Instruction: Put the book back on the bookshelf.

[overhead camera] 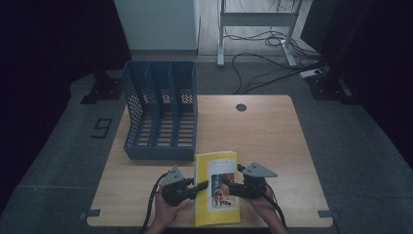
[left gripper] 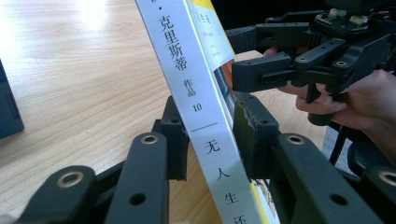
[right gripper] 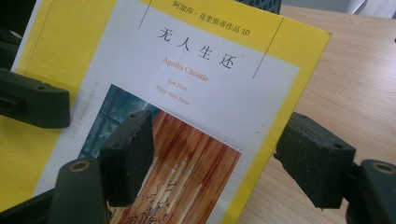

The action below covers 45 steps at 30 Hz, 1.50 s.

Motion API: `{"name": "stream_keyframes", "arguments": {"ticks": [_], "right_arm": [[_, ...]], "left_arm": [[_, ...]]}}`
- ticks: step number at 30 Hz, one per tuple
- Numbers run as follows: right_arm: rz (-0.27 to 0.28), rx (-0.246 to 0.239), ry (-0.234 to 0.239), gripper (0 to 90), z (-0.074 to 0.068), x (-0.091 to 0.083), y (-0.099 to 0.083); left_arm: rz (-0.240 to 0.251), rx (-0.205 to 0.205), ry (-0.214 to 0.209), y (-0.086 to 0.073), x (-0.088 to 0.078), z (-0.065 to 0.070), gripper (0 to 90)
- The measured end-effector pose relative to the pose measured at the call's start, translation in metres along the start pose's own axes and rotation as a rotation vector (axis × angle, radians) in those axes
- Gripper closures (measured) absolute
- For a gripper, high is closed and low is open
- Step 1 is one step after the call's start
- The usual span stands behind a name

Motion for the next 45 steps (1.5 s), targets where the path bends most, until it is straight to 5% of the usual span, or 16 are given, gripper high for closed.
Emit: {"name": "stream_keyframes", "arguments": {"ticks": [45], "right_arm": [[-0.002,-0.033,0.035,31.6,-0.0057,0.0015,-0.001]], "left_arm": [[-0.006,-0.004,0.005,0.0005,-0.0015,-0.0028,62.2]]}}
Point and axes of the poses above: each handheld gripper's, and its own axes: x roughly forward along the jaws, y roughly out of its top, z roughly to its right, the point moved 3 cm from there along x, roughly forward along the jaws, and after that the axes turned 7 degrees about z, right-handed, at the moved point
